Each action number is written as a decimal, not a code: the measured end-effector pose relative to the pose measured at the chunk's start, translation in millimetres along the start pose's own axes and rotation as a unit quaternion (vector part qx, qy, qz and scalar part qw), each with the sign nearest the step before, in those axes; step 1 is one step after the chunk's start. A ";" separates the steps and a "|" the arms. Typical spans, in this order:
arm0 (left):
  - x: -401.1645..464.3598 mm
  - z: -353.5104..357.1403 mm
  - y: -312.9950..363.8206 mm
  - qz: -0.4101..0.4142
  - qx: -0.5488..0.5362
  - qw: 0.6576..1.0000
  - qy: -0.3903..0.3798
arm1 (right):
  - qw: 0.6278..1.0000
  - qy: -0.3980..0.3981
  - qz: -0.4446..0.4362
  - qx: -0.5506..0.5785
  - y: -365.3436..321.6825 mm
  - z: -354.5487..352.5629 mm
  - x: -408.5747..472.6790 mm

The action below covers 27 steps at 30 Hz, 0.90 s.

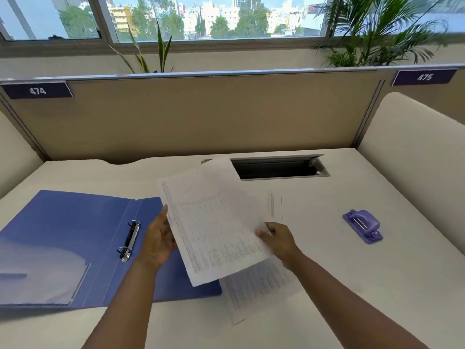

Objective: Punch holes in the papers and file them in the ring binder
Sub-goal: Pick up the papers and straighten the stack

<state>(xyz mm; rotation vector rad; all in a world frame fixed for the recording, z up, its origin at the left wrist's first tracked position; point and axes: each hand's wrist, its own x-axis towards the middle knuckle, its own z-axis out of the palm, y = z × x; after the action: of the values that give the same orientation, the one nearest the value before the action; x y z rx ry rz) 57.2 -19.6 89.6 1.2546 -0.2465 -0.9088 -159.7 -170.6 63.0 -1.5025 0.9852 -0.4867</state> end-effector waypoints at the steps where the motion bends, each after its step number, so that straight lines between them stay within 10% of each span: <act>1: -0.4 2.4 4.6 -0.002 0.005 1.000 -0.012 | 1.000 0.000 -0.006 0.003 -1.8 -1.5 -1.1; 8: 0.1 18.8 18.0 -0.019 0.049 0.998 0.030 | 0.993 0.057 0.046 0.093 -12.8 -18.4 4.3; 16: -3.5 21.7 28.4 0.007 0.017 0.998 0.054 | 0.882 0.220 0.123 -0.397 30.2 -53.0 13.2; 27: -3.4 23.7 13.4 -0.029 0.046 0.998 0.007 | 0.831 0.305 0.359 -0.296 46.5 -113.5 15.1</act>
<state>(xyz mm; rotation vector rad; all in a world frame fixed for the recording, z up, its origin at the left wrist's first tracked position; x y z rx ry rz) 46.4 -33.6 110.6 1.3585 -0.2428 -0.9469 -253.6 -246.8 37.8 -1.3569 2.2579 -0.0843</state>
